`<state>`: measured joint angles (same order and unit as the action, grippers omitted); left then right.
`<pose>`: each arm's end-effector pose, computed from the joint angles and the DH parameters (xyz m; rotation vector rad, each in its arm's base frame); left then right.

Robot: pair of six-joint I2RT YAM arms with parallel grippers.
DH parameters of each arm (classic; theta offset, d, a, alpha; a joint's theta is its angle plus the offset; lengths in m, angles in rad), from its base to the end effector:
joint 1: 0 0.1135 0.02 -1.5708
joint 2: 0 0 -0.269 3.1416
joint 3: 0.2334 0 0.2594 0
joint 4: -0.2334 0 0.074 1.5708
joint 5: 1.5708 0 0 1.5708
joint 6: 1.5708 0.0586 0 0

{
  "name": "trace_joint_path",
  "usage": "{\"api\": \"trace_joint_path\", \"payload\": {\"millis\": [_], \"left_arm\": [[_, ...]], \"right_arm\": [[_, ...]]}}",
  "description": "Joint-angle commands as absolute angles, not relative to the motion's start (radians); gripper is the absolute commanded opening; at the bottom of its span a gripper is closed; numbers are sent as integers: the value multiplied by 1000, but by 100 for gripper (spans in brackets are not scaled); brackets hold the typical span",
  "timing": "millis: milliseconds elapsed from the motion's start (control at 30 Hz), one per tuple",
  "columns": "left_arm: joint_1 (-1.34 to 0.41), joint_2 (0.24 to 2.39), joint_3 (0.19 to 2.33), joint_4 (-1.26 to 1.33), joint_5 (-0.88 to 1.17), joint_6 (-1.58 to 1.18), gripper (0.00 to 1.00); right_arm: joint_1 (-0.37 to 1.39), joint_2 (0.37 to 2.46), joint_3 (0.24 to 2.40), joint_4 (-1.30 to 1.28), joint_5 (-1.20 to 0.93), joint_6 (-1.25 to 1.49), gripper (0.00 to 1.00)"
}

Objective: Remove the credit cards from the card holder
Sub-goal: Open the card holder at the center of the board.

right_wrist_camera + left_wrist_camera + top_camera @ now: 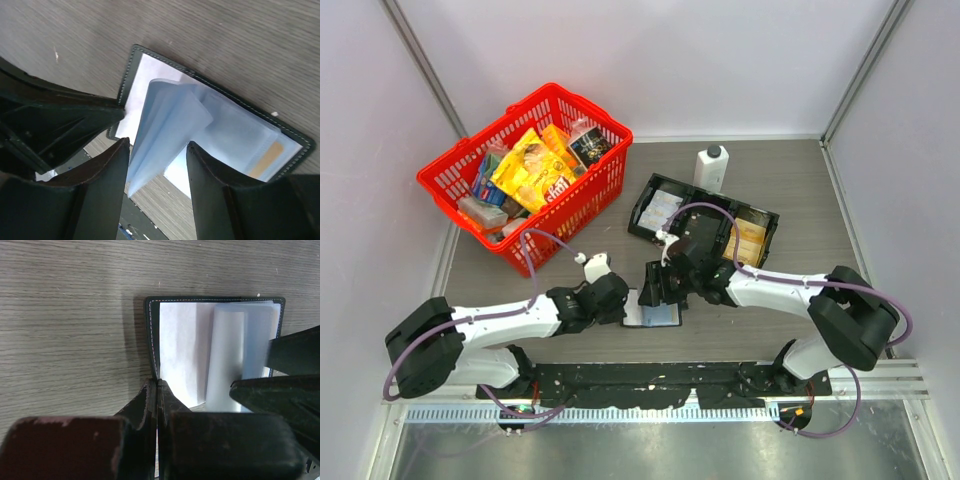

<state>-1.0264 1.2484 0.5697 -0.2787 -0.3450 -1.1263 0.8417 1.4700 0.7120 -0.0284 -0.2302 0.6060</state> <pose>0.1429 -0.1978 0.1513 -0.2638 2.5016 -0.4925 0.1966 0.2401 0.1584 -0.4203 2.5146 0.9182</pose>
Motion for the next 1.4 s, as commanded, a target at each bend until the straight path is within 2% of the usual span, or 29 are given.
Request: {"api": "trace_joint_path", "payload": {"millis": [0,300,633,733,800,867,900,933,1033,1100,1133,1267,1367], "left_arm": [[-1026,1259,598,-233,-344,-1135,0],[-1028,1220,555,-198,-362,-1167,0],[-1026,1172,508,-153,-365,-1198,0],[-1028,1126,505,-190,-380,-1209,2],[-1028,1070,509,-225,-388,-1204,11],[-1028,1010,520,-271,-400,-1193,25],[-1028,982,526,-297,-406,-1189,34],[-1026,950,534,-325,-408,-1183,49],[-1026,875,566,-406,-425,-1166,73],[-1028,832,587,-440,-425,-1148,96],[-1026,813,598,-457,-428,-1137,100],[-1026,717,604,-497,-428,-1137,100],[-1025,602,513,-419,-364,-1149,100]], "right_arm": [[865,1448,730,44,-256,630,53],[917,1509,787,43,-239,641,54],[925,1526,919,-165,-190,603,56],[927,1509,956,-244,-118,598,57],[923,1491,974,-319,-46,595,58],[920,1480,991,-406,38,592,59],[916,1467,996,-461,58,591,60],[916,1462,1000,-485,83,586,61],[902,1424,986,-514,71,580,63],[897,1396,976,-493,52,580,64],[897,1390,973,-492,51,583,66],[899,1339,925,-443,64,598,67],[897,1312,888,-422,92,659,65]]}}
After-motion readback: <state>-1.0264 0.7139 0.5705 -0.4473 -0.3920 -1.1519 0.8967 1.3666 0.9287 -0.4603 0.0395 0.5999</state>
